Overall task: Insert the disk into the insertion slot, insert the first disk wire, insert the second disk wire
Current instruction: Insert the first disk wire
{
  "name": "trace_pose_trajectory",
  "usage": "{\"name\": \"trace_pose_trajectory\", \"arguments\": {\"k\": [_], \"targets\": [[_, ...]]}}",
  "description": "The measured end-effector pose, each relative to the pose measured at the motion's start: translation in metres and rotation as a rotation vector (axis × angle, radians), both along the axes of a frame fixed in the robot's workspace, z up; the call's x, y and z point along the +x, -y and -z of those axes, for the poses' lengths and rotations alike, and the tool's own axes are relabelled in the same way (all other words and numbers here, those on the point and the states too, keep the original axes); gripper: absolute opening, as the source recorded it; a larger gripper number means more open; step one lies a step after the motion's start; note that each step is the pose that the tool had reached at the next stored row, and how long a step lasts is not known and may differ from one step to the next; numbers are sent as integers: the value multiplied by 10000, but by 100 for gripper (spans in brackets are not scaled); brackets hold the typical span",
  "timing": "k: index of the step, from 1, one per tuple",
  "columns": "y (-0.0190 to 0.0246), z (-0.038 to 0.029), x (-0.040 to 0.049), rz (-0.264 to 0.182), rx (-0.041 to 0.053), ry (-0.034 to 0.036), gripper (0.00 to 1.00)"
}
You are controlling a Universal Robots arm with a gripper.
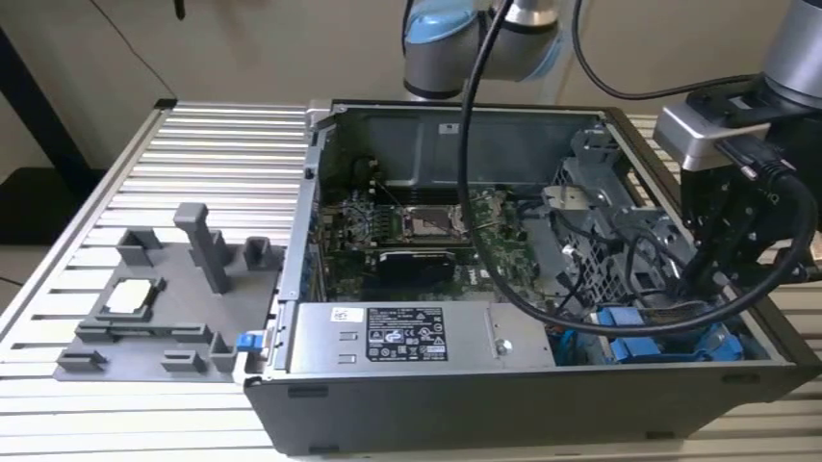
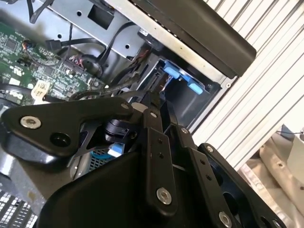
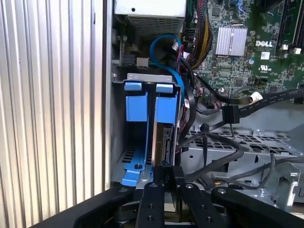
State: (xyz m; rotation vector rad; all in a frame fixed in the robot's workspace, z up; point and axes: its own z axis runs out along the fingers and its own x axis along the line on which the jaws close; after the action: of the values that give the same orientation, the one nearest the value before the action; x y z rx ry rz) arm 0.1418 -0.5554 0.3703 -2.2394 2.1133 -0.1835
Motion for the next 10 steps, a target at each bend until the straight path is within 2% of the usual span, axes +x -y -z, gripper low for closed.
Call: {"name": "trace_pose_trajectory", "arguments": {"k": [2,5,7,10], "targets": [[0,8,18,0,1,-167,19],[0,17,40,1,2,-346,19],[0,24,49,1,2,-414,19],[0,35,71,1,15,-467,19]]}}
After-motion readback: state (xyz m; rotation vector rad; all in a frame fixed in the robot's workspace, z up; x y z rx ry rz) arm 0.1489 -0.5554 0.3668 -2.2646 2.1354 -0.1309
